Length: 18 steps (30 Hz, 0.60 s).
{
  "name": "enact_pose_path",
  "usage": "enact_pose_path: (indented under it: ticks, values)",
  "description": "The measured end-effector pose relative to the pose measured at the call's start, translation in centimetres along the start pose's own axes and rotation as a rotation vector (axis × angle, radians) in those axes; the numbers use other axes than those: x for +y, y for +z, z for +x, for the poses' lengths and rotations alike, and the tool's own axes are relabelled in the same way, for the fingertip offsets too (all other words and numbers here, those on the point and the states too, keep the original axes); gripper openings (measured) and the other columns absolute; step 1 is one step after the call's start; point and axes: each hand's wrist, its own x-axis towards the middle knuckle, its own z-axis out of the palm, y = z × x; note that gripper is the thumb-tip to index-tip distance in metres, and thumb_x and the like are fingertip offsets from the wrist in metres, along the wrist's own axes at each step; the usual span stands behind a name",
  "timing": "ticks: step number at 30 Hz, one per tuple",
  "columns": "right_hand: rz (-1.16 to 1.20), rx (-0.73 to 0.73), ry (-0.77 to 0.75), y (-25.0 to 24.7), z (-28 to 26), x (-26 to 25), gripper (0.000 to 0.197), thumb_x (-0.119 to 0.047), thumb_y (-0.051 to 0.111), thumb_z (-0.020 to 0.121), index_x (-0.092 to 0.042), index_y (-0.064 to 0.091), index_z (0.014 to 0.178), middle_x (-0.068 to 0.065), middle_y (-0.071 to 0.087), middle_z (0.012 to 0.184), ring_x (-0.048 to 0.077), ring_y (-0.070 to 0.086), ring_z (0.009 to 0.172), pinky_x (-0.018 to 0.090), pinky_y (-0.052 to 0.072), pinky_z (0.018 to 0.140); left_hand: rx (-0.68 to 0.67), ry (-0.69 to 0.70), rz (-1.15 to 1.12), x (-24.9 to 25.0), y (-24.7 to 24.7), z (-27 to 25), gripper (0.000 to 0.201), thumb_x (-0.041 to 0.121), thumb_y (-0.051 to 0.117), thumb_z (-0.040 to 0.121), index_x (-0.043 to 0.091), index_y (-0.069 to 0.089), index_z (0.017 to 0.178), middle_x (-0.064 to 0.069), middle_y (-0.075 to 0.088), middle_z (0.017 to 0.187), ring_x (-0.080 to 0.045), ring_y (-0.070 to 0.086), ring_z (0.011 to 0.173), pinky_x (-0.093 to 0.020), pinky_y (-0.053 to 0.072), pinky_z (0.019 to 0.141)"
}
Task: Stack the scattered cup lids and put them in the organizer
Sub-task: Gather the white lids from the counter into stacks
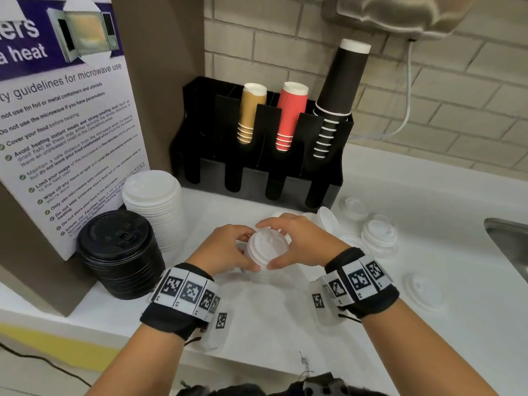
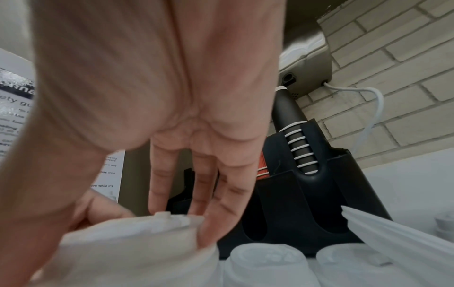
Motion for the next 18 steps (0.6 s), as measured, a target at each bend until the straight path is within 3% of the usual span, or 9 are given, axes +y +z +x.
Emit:
enact_pose_path:
  ticks: [5,10,12,15,18]
  values:
    - [0.069,0.076,-0.045,0.3,0.0,0.8,0.059,-0.029,0.084,0.066,-0.029,0.061,0.121,-0.004,0.060,0.112,0.007,0.053,0.094,0.012,0.041,0.079,-0.007,0.027,-0.011,0.1,0.2,0.0,0.068,0.014,0.092,0.059,0.021,0.065,0.121,0.009,0.069,0.113,-0.012,0.063,0.105,-0.037,0.050,0.099]
    - [0.253,0.149,-0.047,0.5,-0.2,1.4,0.052,-0.018,0.083,0.066,-0.030,0.062,0.112,-0.002,0.063,0.111,0.013,0.058,0.099,0.029,0.051,0.087,-0.010,0.018,-0.001,0.1,0.1,0.2,0.069,0.013,0.091,0.059,0.020,0.064,0.123,0.008,0.068,0.115,-0.013,0.063,0.106,-0.039,0.049,0.100]
    - [0.320,0.193,-0.055,0.3,-0.5,1.8,0.051,-0.015,0.082,0.068,-0.032,0.062,0.111,-0.004,0.063,0.111,0.009,0.057,0.100,0.028,0.051,0.087,-0.009,0.009,-0.006,0.1,0.1,0.2,0.071,0.013,0.091,0.059,0.019,0.063,0.125,0.007,0.068,0.116,-0.014,0.064,0.106,-0.040,0.049,0.100]
    - [0.218,0.183,-0.044,-0.1,-0.7,1.8,0.055,-0.022,0.081,0.069,-0.035,0.060,0.118,-0.006,0.059,0.110,0.005,0.054,0.096,0.017,0.046,0.078,-0.006,0.002,-0.020,0.1,0.1,0.1,0.071,0.012,0.091,0.059,0.019,0.064,0.123,0.006,0.067,0.116,-0.014,0.064,0.106,-0.041,0.049,0.100]
    - [0.031,0.116,-0.042,-0.1,-0.3,0.9,0.060,-0.032,0.080,0.068,-0.033,0.060,0.124,-0.005,0.057,0.110,0.007,0.050,0.096,0.015,0.040,0.080,0.005,-0.003,-0.046,0.1,0.1,0.1,0.067,0.010,0.091,0.057,0.019,0.066,0.118,0.008,0.068,0.113,-0.016,0.064,0.105,-0.043,0.051,0.097]
